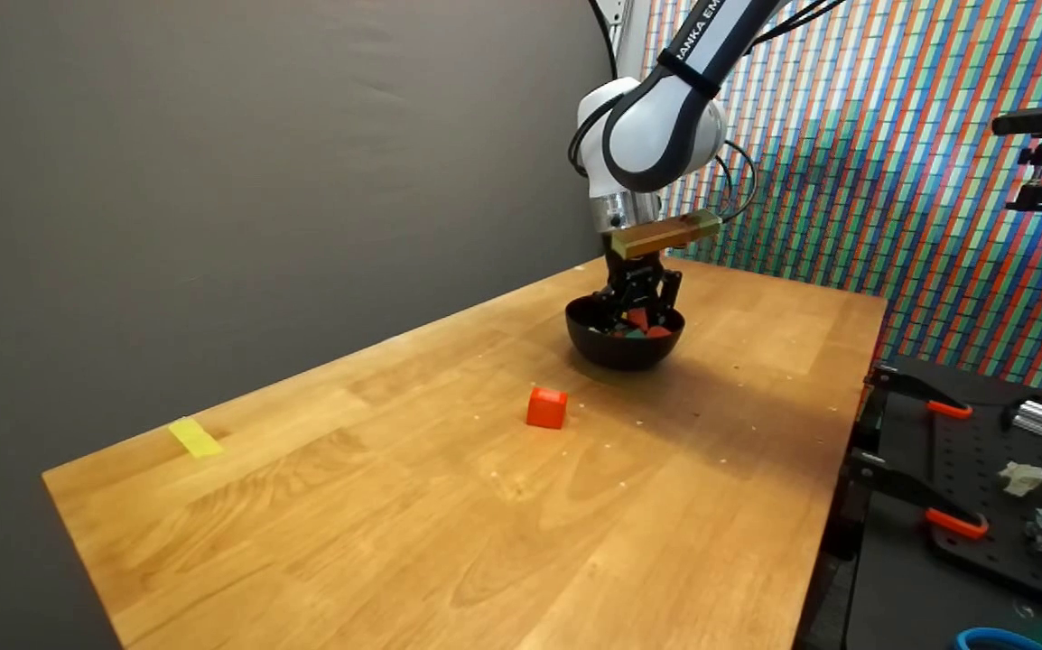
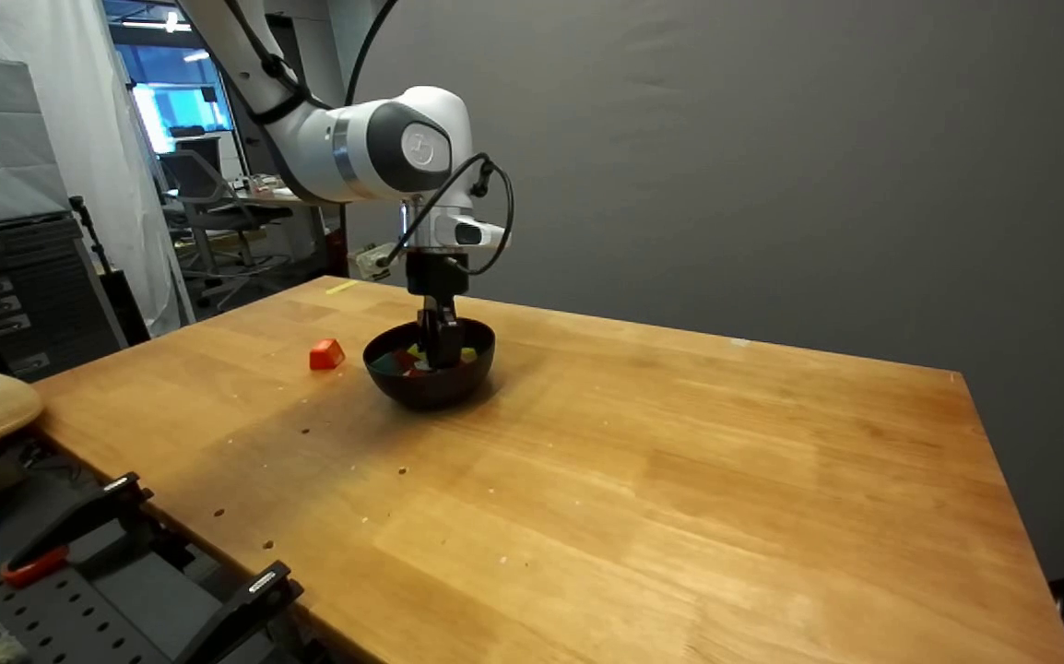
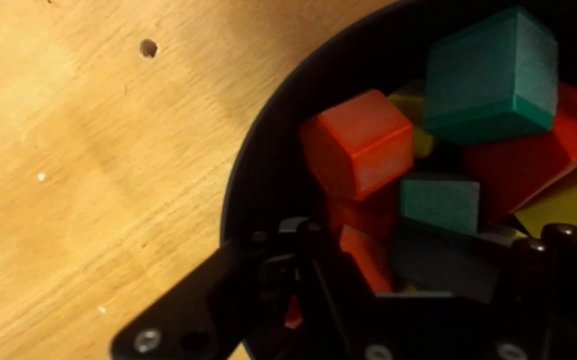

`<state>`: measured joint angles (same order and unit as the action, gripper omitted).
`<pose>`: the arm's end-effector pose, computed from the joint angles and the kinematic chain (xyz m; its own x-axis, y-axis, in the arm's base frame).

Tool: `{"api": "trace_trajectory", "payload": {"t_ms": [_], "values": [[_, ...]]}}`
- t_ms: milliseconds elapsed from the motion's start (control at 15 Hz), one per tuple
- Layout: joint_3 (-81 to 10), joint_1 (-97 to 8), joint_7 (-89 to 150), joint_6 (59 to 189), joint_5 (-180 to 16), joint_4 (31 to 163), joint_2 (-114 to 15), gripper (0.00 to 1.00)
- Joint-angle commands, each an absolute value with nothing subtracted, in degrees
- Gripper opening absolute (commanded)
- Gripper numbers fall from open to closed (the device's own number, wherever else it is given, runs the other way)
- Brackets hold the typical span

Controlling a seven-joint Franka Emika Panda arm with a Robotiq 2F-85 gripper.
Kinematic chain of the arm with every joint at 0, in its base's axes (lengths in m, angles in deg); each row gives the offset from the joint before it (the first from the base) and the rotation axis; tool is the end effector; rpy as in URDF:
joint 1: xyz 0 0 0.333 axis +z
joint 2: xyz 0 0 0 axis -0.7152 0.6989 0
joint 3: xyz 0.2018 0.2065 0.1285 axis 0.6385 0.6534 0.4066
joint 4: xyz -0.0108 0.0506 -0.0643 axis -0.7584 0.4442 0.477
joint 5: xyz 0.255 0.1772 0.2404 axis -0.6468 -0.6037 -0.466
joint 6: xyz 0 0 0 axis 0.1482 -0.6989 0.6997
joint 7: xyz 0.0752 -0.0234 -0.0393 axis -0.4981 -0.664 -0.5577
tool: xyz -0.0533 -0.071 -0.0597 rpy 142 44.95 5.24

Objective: Remove the cubes from the bowl

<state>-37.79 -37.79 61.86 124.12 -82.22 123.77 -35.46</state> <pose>0.5534 0.0124 0.1482 0.8274 -0.5372 -0.1636 -0.5009 -0.8378 0.2174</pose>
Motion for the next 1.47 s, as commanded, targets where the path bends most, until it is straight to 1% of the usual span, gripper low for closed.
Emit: {"api": "trace_trajectory", "payload": {"t_ms": [0, 67, 267, 400, 467, 533, 600, 667, 733, 1133, 1200, 1267, 1400], "values": [[-38.85, -36.69, 64.0, 126.97, -80.72, 122.9, -34.92, 0.02], [-38.66, -36.82, 64.02, 127.52, -80.94, 123.01, -35.51, 0.0], [-38.17, -37.06, 63.83, 128.27, -81.65, 123.83, -38.34, 0.0], [-37.96, -37.3, 63.54, 128.42, -82.03, 124.3, -40.0, 0.01], [-38.1, -37.28, 63.75, 128.91, -81.89, 124.62, -40.72, 0.05], [-37.84, -37.67, 63.55, 128.96, -82.51, 124.92, -41.28, 0.27], [-37.61, -37.98, 63.44, 128.75, -83.12, 125.2, -41.83, 0.3], [-37.63, -38.03, 63.64, 128.98, -83.32, 125.46, -42.14, 0.31], [-37.48, -38.17, 63.7, 129.15, -83.76, 125.73, -42.37, 0.36], [-36.71, -38.41, 63.59, 131.13, -86.69, 127.19, -42.23, 0.83], [-36.58, -38.44, 63.67, 131.94, -87.39, 127.28, -41.97, 0.9], [-36.62, -38.35, 63.82, 132.64, -87.72, 127.35, -41.72, 0.99], [-36.66, -38.47, 64.19, 134.11, -88.69, 127.31, -40.97, 1.0]]}}
